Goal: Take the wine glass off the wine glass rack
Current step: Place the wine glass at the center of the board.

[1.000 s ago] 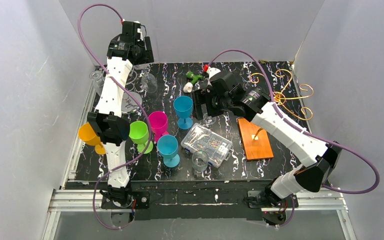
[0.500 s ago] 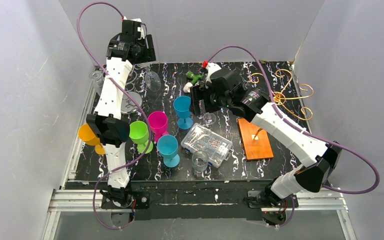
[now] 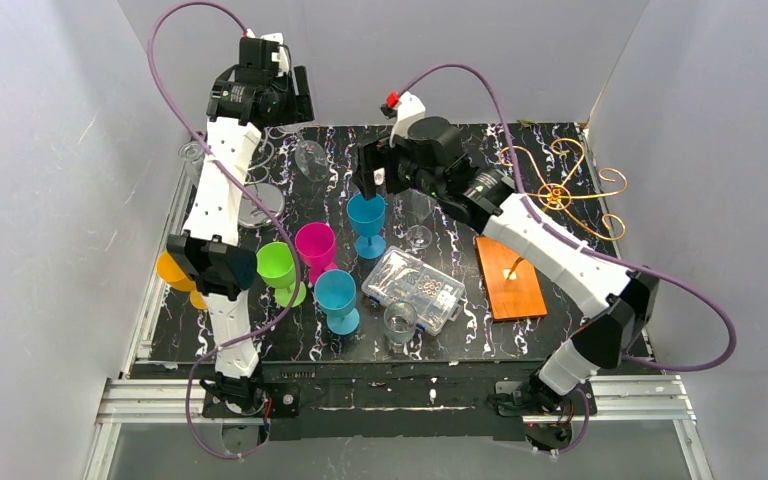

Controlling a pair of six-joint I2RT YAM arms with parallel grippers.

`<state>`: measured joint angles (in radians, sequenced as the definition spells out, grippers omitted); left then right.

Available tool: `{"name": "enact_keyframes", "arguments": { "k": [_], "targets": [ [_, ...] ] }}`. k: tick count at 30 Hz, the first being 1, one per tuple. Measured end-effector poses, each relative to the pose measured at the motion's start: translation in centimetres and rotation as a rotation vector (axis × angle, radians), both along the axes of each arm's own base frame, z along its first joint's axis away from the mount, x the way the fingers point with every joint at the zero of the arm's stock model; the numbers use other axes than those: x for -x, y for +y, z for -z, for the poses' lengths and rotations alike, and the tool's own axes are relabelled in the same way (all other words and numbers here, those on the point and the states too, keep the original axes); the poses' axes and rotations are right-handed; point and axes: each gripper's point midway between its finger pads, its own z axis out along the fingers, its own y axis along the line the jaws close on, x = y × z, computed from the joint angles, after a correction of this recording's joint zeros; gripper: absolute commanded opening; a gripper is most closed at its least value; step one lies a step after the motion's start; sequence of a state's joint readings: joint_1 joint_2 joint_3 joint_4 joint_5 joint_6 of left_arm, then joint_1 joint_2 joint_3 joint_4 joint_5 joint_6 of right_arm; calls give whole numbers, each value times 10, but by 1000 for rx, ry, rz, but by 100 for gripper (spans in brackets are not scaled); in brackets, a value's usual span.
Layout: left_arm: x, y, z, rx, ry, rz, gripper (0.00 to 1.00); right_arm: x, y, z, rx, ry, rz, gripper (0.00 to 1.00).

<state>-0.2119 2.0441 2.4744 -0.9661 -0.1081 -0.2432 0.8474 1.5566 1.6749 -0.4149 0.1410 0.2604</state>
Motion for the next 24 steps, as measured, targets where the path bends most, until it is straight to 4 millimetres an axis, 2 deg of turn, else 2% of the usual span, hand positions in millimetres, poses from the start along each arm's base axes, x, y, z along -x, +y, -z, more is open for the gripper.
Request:
{"name": "enact_keyframes", "arguments": {
  "k": [7, 10, 18, 24],
  "targets": [
    [18, -2, -31, 29, -57, 23, 44, -35, 36, 4, -16, -129, -22, 93],
    [25, -3, -38, 43, -64, 35, 44, -49, 52, 8, -24, -188, -38, 90],
    [33, -11, -26, 81, -15, 57, 43, -74, 90, 38, -25, -274, -109, 83],
    [36, -18, -22, 114, 5, 78, 43, -82, 110, 35, -77, -348, -153, 75]
  ]
}}
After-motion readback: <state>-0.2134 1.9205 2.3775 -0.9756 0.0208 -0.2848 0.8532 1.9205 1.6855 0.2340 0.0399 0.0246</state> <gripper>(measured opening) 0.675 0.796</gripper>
